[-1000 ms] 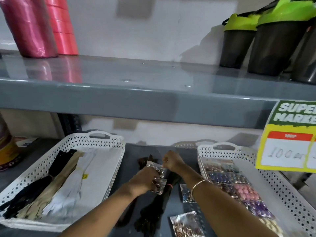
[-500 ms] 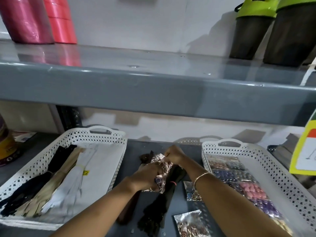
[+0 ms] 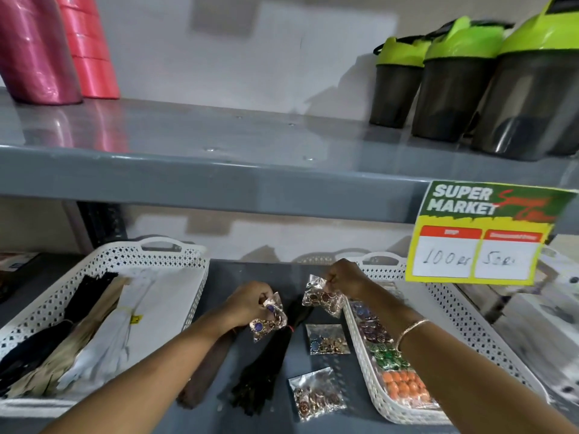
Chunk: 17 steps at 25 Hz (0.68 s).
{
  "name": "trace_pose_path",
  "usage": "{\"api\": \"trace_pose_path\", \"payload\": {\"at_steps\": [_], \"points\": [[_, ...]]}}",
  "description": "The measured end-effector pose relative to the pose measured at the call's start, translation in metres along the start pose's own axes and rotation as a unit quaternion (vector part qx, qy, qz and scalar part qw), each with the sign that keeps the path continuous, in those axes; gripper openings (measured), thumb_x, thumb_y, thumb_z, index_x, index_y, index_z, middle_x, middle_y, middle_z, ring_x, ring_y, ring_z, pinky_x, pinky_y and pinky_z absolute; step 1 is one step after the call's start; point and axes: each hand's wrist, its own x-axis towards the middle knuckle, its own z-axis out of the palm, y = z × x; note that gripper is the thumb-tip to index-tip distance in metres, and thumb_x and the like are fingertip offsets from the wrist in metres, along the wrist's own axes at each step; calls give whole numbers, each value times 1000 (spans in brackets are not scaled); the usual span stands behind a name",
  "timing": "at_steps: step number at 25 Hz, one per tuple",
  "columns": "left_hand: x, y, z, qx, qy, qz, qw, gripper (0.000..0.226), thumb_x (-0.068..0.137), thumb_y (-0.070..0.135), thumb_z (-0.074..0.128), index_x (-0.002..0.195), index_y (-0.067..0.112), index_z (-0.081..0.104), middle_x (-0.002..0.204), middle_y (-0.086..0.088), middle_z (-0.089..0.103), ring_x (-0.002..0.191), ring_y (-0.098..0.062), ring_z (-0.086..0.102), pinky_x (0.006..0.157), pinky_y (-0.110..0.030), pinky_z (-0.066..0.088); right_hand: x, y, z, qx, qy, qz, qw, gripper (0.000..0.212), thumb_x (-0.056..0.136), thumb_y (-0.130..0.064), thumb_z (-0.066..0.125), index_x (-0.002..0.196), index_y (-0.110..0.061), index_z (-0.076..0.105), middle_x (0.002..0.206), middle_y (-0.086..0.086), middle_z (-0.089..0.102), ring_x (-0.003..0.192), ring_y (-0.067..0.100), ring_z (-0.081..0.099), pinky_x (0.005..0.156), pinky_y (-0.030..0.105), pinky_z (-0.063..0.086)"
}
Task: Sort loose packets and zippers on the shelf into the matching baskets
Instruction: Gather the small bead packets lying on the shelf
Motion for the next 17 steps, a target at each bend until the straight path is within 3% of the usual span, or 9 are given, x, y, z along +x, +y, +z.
{"api": "trace_pose_path", "payload": {"at_steps": [4, 7, 8, 11, 14, 17], "points": [[-11, 20, 6, -31, -42, -16, 999, 25, 70, 9, 79, 84, 16, 59, 72, 7, 55, 76, -15, 57, 60, -16, 36, -12, 1, 5, 6, -34, 7, 999, 28, 83, -8, 63, 107, 7, 65, 115, 23, 67, 108, 32, 63, 92, 33, 49], [-27, 51, 35, 16, -134, -11, 991, 33, 73, 15, 77, 102, 7, 66, 98, -10, 67, 97, -25, 62, 70, -25, 44, -24, -2, 17, -9, -51, -6, 999, 21, 82, -1, 62, 100, 8, 67, 108, 24, 70, 100, 29, 66, 82, 27, 49], [-33, 59, 45, 15, -165, -29, 986, 32, 75, 15, 75, 105, 9, 64, 101, -8, 66, 100, -24, 61, 73, -25, 43, -26, -1, 21, -9, -60, -3, 998, 20, 81, 2, 61, 98, 10, 67, 107, 26, 70, 95, 28, 66, 78, 28, 50], [-37, 66, 75, -26, -211, -53, 976, 18, 78, 15, 73, 87, 20, 59, 85, 2, 56, 88, -16, 52, 70, -22, 43, -30, 1, 29, -24, -67, 13, 997, 20, 83, 5, 53, 99, 13, 63, 106, 29, 67, 90, 27, 64, 65, 31, 48], [-40, 58, 72, -68, -160, -69, 982, 31, 81, 5, 68, 111, 8, 63, 110, -9, 62, 97, -15, 55, 88, -27, 49, -33, -2, 32, -38, -5, 29, 999, 19, 87, -2, 45, 100, 3, 59, 100, 22, 65, 95, 32, 63, 68, 32, 45], [-35, 30, 49, -44, -7, -98, 994, 33, 81, 8, 66, 114, 5, 62, 122, -12, 63, 110, -24, 59, 88, -21, 44, -30, -14, 41, -23, 46, 39, 998, 23, 86, 1, 49, 106, 4, 60, 103, 20, 65, 98, 33, 63, 76, 36, 51]]}}
